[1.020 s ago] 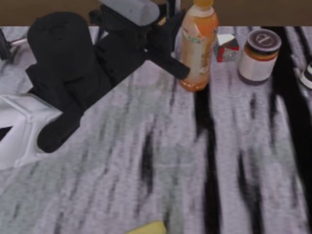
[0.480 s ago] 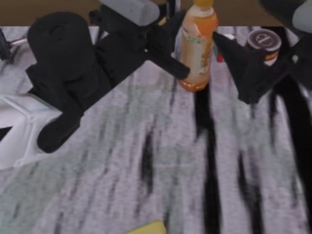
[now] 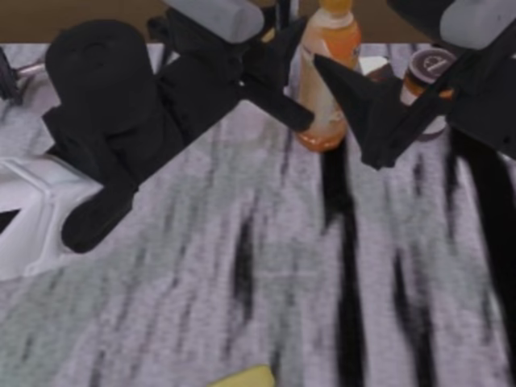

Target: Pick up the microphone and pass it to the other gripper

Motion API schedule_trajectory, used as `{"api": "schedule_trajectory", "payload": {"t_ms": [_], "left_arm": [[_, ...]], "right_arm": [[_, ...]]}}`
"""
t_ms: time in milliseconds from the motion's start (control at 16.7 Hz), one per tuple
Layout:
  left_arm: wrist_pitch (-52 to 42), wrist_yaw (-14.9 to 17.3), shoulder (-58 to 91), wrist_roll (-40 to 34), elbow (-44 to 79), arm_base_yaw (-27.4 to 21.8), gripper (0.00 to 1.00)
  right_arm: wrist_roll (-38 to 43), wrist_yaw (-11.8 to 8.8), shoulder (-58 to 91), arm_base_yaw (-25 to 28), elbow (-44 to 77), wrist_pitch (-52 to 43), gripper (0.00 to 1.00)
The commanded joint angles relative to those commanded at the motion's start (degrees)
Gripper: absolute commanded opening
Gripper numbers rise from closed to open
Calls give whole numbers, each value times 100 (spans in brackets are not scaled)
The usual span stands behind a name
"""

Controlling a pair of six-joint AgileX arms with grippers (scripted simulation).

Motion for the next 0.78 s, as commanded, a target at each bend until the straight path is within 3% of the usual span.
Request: {"api": "schedule_trajectory", "payload": {"t_ms": [180, 600, 780], "left_arm": [[0, 0, 0, 0, 0, 0, 0], [0, 0, 0, 0, 0, 0, 0], [0, 0, 0, 0, 0, 0, 0]], "right_arm": [[1, 45, 231, 68, 216, 59, 100], [5, 406, 2051, 410, 1605, 425, 100], [8, 467, 2285, 466, 1822, 472, 100]]}}
